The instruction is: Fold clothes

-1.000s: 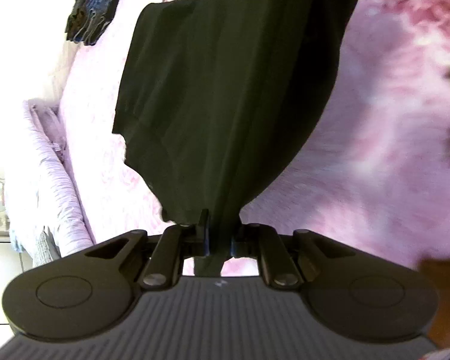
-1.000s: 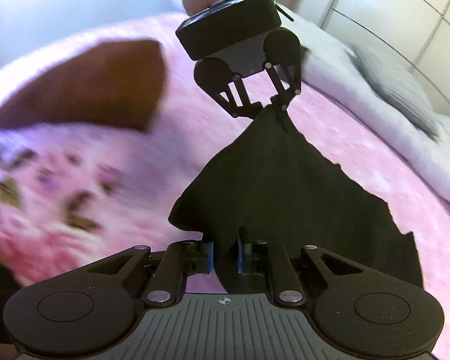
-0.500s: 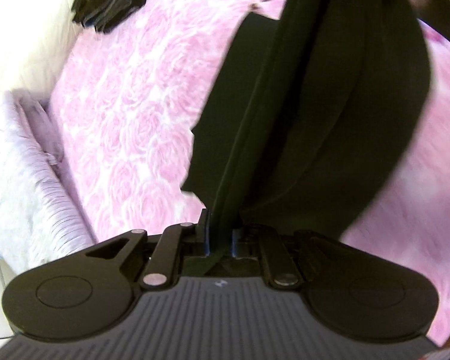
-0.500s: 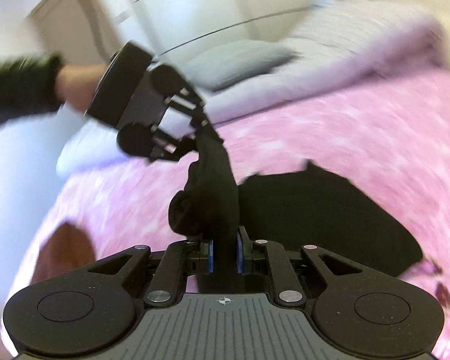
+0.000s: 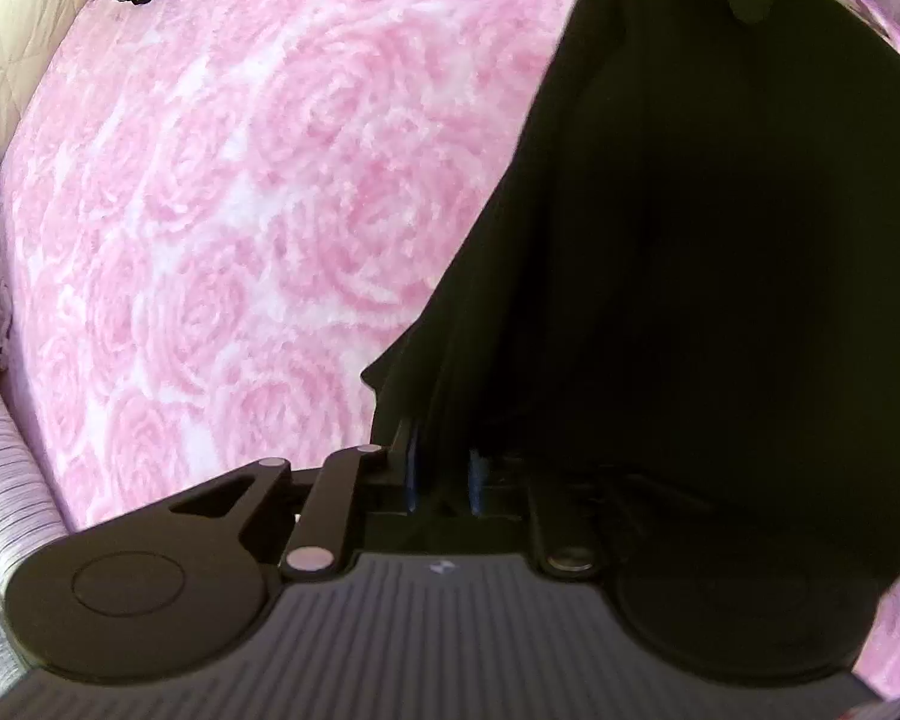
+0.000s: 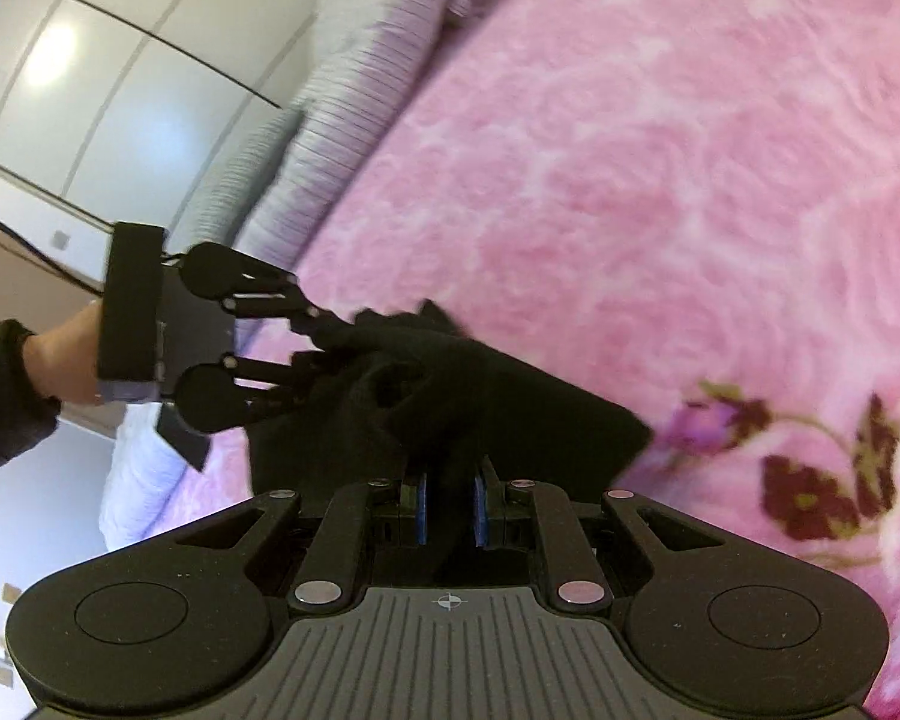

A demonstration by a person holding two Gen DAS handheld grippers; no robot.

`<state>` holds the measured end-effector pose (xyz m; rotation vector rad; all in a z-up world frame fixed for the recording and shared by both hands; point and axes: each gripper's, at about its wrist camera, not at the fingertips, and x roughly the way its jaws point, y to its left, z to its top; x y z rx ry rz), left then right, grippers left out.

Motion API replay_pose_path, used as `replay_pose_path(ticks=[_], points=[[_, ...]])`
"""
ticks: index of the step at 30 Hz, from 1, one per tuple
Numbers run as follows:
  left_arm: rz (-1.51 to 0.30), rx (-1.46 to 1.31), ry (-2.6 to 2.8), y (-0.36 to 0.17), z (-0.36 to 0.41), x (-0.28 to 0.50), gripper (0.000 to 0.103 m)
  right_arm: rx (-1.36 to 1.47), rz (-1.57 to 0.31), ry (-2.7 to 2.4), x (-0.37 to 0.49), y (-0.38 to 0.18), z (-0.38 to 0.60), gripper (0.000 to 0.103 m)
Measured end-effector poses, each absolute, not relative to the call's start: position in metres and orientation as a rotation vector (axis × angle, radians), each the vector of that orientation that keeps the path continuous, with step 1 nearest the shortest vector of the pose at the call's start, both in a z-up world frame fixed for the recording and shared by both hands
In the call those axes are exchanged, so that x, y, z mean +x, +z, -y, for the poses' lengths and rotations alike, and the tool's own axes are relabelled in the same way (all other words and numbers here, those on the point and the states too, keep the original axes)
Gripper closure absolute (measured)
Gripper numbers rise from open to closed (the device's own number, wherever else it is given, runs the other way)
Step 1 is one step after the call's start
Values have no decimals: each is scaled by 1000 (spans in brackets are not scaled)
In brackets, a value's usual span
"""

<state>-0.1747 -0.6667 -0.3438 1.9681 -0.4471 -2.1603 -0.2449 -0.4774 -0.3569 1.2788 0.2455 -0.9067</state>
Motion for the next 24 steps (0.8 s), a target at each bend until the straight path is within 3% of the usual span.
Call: replay_pose_path(ticks=[4,10,11,12,15,19,24], points=[[364,1882,-2164,-341,677,-169,61,1363,-239,-947,-256,-370,469,89],[228,1728,-2098,-311,684,-135,61,1343,-308,-1038,-257,-347,467,88],[189,1698,-2092,-305,683,-128,61,1321,-340,-1077,-255,-341,467,74],[151,1668,-2085,-299,682,-121,61,1298,-371,-1116,-253,-336,467,69],[57,1608,-2114,-291,675,-109,61,1119,-447,-1211,-239,-309,460,67],[-7,1600,-2144,-316,672,-120,65,907,-459,-1148,-199,-288,458,67],[-41,1670,-2050,-370,684,-134,62,887,-549,-1059,-163,-323,478,67]])
